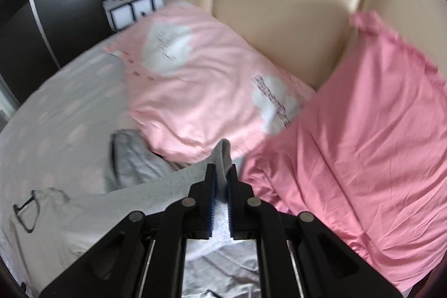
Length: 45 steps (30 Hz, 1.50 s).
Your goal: Fold clothes
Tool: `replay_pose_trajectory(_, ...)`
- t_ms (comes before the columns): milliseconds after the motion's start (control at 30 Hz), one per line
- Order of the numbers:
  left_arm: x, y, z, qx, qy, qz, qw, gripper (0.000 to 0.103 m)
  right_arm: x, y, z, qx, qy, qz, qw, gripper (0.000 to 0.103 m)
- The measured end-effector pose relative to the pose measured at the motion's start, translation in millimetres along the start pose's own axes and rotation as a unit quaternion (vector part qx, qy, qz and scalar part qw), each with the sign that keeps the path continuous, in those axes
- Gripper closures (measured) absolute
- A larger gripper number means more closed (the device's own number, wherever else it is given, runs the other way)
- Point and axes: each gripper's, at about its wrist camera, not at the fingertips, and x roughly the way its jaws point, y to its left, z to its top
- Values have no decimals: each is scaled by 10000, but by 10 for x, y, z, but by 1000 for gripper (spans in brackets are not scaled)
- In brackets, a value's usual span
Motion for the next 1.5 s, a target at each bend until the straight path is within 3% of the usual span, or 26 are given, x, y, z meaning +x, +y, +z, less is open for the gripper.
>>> replay_pose_trajectory(167,34,-70,44,59,11,-34,10000,41,700,-215,-300,325,542,-66,9980,96)
replay_pose_trajectory(233,26,-117,39,160,-9,7,9999,41,760,-208,-406,366,489,39,9981,94)
replay_pose_trajectory(333,24,-161,31,258,12,78,9996,41,621,-92,-492,197,165,67,9996,93)
replay_pose_trajectory(433,-18,-191,15,354,-21,214,9991,41,320,128,-592,87,-98,487,9987,93)
replay_pose_trajectory(567,-150,-247,-52,496,-191,359,9979,41,-110,618,-1064,207,-350,1852,9819,91)
replay_pose_trajectory(733,-336,-243,-162,523,-436,382,9970,41,-332,1250,-2026,124,28,2953,9553,90)
replay_pose_trajectory(900,-412,-181,-279,329,-406,468,9975,41,-554,1883,-2988,39,407,4010,9152,90)
replay_pose_trajectory(967,-429,-183,-319,393,-291,377,9981,42,-552,1989,-3080,-245,484,3877,9202,90)
replay_pose_trajectory(1033,-463,-268,-356,627,-252,228,9975,55,-550,2094,-3170,-531,560,3736,9244,90)
replay_pose_trajectory(1200,-453,-510,-486,1234,175,-183,9920,56,-602,2108,-3189,-706,393,3683,9262,90)
replay_pose_trajectory(1267,-408,-541,-532,1343,363,-114,9902,56,-679,2109,-3211,-849,317,3698,9247,90)
replay_pose_trajectory(1400,-319,-531,-598,1363,664,41,9884,56,-617,2000,-3170,-566,377,3707,9262,89)
replay_pose_trajectory(1500,-277,-537,-623,1378,756,168,9874,56,-570,1918,-3139,-352,423,3712,9269,68)
